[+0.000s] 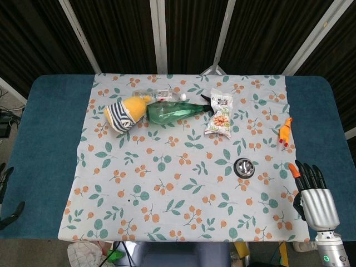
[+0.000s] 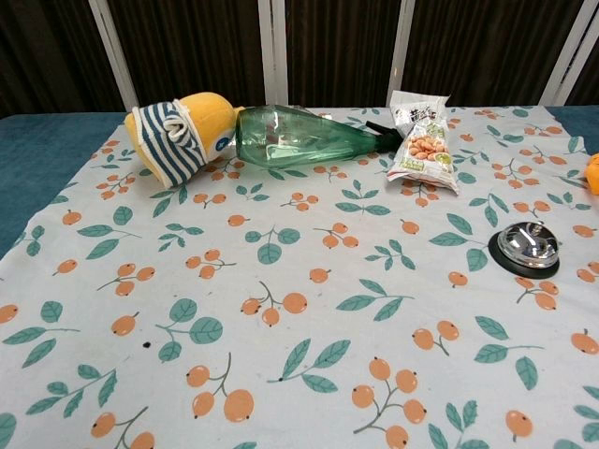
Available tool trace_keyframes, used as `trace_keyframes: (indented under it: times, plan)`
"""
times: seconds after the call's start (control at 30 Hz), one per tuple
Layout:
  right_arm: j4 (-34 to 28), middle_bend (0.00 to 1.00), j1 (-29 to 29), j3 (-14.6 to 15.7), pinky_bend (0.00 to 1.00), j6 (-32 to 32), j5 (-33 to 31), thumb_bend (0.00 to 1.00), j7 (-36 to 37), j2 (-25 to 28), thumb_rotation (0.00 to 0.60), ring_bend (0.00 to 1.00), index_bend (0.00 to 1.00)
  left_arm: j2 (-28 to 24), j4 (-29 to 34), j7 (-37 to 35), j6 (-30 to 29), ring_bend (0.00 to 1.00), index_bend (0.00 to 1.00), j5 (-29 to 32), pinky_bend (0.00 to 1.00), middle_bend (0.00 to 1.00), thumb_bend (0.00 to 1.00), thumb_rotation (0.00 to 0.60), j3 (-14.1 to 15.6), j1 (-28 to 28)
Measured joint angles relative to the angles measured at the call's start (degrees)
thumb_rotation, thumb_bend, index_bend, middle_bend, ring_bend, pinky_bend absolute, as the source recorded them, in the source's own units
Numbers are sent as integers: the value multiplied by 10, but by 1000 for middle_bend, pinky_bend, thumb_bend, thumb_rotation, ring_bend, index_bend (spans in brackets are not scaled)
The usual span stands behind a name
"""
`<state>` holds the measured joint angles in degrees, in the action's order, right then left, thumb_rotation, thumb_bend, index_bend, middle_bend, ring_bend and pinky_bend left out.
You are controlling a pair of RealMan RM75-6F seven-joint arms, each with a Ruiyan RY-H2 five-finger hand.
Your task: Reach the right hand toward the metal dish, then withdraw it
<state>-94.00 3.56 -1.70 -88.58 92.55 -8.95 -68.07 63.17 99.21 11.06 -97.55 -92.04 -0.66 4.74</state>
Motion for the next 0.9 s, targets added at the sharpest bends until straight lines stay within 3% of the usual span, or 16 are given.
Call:
trace_keyframes:
  times: [0.67,0.9]
  plan:
    - [-2,0,-1,-4,0,7,-14,1000,-7,-6,600,0,17,-3,5,-4,-8,28,47,-4,165,0,405,600,2,7]
    - [7,0,14,-9,0,23,-14,1000,-44,-42,600,0,17,-5,3,-11,-13,29,47,-11,165,0,404,600,6,11]
